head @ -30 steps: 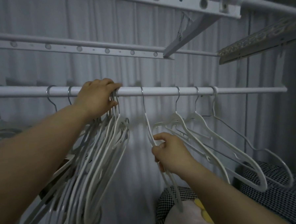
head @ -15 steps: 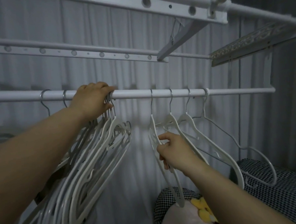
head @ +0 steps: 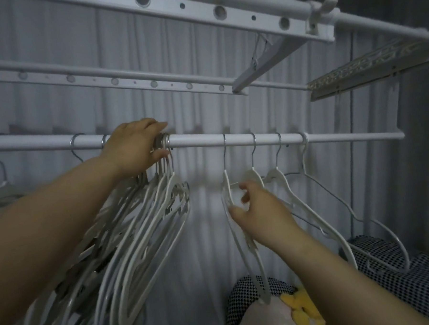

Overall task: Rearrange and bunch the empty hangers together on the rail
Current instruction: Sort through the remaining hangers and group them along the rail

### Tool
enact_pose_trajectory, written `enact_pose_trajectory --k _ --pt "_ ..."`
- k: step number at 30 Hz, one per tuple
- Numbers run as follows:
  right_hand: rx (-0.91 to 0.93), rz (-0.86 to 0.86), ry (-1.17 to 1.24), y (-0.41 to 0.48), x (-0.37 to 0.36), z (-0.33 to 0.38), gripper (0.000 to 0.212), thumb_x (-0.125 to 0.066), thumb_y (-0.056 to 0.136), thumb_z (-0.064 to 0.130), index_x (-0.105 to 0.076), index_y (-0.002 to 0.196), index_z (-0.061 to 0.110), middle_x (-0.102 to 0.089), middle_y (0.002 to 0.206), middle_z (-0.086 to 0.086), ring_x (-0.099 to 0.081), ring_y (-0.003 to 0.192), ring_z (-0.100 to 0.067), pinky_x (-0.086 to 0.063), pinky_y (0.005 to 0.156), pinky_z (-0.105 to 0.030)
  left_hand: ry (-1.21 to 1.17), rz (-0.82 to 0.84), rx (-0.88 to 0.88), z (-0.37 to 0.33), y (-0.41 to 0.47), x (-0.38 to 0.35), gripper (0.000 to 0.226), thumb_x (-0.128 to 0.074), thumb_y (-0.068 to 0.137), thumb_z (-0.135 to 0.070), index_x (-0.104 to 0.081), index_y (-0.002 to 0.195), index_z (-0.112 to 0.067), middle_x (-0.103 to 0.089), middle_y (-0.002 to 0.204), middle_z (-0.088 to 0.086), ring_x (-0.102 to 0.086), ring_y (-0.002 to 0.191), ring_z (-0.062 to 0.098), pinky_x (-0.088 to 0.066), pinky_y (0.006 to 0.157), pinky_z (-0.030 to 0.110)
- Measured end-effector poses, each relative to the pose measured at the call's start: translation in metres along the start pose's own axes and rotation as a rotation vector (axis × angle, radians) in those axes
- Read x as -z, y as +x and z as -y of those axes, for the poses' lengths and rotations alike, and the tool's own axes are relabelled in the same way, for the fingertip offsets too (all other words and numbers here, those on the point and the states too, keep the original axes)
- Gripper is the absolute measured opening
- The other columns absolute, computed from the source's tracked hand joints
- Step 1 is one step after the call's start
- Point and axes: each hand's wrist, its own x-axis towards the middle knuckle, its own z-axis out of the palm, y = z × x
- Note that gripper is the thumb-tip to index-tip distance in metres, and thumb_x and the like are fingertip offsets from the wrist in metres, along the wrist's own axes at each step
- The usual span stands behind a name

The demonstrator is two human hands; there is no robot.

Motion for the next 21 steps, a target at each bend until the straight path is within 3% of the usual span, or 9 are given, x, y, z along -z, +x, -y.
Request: enact_pose_trajectory --k 2,5,7,9,11,13,14,17,21 --pt "0.115 -0.113 0.008 -0.002 0.002 0.016 0.043 -0.05 0.09 0.024 -0.044 0.131 0.014 -0.054 0.125 -0.002 -0.049 0.116 -0.018 -0.038 0.09 -0.024 -0.019 -0.008 0.021 0.001 -0.001 0.003 0.06 -0.057 0.087 -0.029 -0.035 0.14 -0.013 -0.04 0.145 0.008 -0.041 0.13 0.029 -0.028 0.106 0.038" --pt "0.183 -0.057 0.123 -0.006 -0.01 0.042 0.035 -0.049 0.09 0.022 -0.051 0.123 0.014 -0.058 0.107 -0.001 -0.053 0.103 -0.017 -0.041 0.085 -0.026 -0.034 0.049 0.006 0.001 0.0 0.001 0.056 -0.055 0.089 -0.027 -0.035 0.14 -0.015 -0.043 0.143 0.007 -0.042 0.129 0.028 -0.029 0.105 0.036" --pt "0.135 0.072 0.254 -0.008 -0.024 0.055 0.033 -0.049 0.09 0.025 -0.049 0.121 0.015 -0.053 0.085 0.006 -0.053 0.087 -0.014 -0.041 0.073 -0.025 -0.041 0.074 -0.018 0.003 0.002 -0.002 0.053 -0.055 0.088 -0.026 -0.038 0.138 -0.016 -0.048 0.138 0.007 -0.046 0.125 0.028 -0.032 0.103 0.036" --pt "0.044 0.185 0.397 -0.006 -0.038 0.062 0.041 -0.052 0.089 0.031 -0.041 0.127 0.017 -0.048 0.076 0.011 -0.051 0.078 -0.01 -0.041 0.064 -0.022 -0.041 0.091 -0.027 0.005 0.004 -0.003 0.052 -0.056 0.088 -0.026 -0.04 0.136 -0.017 -0.049 0.136 0.007 -0.047 0.123 0.029 -0.034 0.102 0.036" --pt "-0.055 0.305 0.531 -0.004 -0.051 0.066 0.056 -0.054 0.088 0.035 -0.03 0.136 0.018 -0.051 0.086 0.009 -0.053 0.079 -0.006 -0.039 0.061 -0.015 -0.031 0.097 -0.029 0.006 0.007 -0.003 0.052 -0.056 0.088 -0.026 -0.039 0.136 -0.018 -0.049 0.136 0.006 -0.046 0.122 0.028 -0.034 0.101 0.037" --pt "-0.135 0.391 0.619 -0.003 -0.065 0.068 0.067 -0.056 0.087 0.035 -0.021 0.141 0.017 -0.054 0.098 0.009 -0.055 0.086 -0.007 -0.042 0.07 -0.015 -0.017 0.096 -0.029 0.007 0.009 -0.004 0.053 -0.057 0.087 -0.027 -0.039 0.136 -0.018 -0.049 0.136 0.006 -0.046 0.122 0.028 -0.034 0.101 0.036" --pt "-0.158 0.413 0.629 -0.003 -0.07 0.068 0.068 -0.056 0.087 0.034 -0.019 0.141 0.017 -0.053 0.094 0.01 -0.055 0.081 -0.007 -0.042 0.068 -0.016 -0.011 0.096 -0.028 0.007 0.01 -0.004 0.053 -0.057 0.087 -0.028 -0.039 0.136 -0.018 -0.048 0.136 0.006 -0.045 0.122 0.028 -0.034 0.101 0.036" --pt "-0.181 0.448 0.647 -0.005 -0.077 0.067 0.052 -0.054 0.089 0.024 -0.027 0.133 0.018 -0.047 0.074 0.009 -0.046 0.061 -0.004 -0.038 0.052 -0.013 0.006 0.091 -0.022 0.006 0.012 -0.004 0.054 -0.057 0.087 -0.032 -0.039 0.136 -0.018 -0.046 0.136 0.006 -0.045 0.12 0.028 -0.034 0.099 0.036" --pt "-0.252 0.494 0.747 -0.008 -0.078 0.064 0.052 -0.051 0.089 0.012 -0.025 0.133 0.019 -0.049 0.074 0.0 -0.051 0.046 -0.004 -0.041 0.037 -0.009 -0.001 0.096 -0.028 0.004 0.015 -0.005 0.053 -0.056 0.088 -0.032 -0.039 0.136 -0.017 -0.046 0.137 0.007 -0.045 0.12 0.028 -0.034 0.099 0.036"
